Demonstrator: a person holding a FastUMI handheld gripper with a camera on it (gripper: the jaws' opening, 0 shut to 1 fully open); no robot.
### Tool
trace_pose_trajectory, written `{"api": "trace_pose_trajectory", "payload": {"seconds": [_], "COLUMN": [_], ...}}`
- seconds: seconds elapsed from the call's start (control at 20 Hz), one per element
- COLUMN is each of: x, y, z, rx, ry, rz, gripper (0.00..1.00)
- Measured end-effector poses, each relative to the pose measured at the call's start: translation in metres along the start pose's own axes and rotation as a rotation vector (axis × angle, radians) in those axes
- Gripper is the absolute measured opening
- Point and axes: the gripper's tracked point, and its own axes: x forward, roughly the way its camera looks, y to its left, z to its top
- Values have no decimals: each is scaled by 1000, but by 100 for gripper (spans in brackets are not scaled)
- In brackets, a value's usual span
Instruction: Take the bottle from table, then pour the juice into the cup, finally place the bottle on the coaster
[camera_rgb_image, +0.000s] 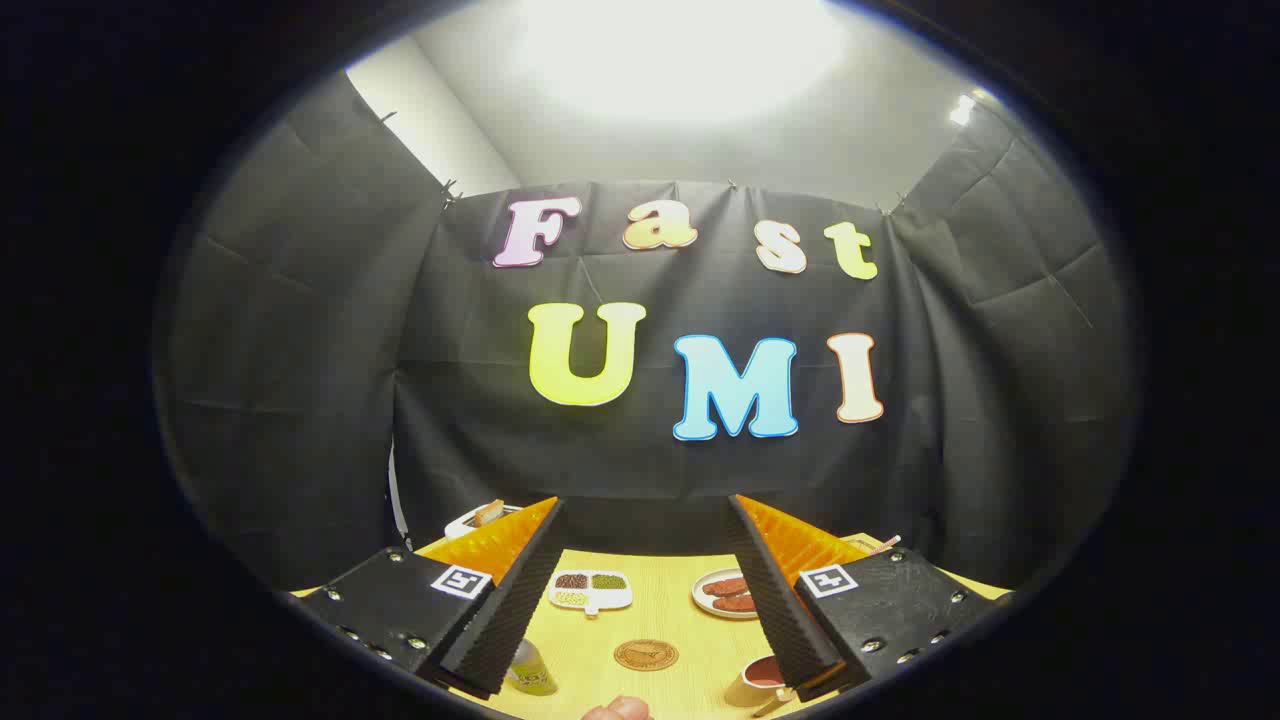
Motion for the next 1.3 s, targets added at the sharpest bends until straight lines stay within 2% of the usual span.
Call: {"api": "trace_pose_trajectory", "payload": {"seconds": [0.45, 0.9, 1.3], "x": [-3, -5, -6], "y": [10, 19, 31], "z": [-1, -3, -38], "rx": [-39, 4, -21], "ry": [4, -13, -14], "rz": [11, 13, -10], "gripper": [97, 97, 97]}}
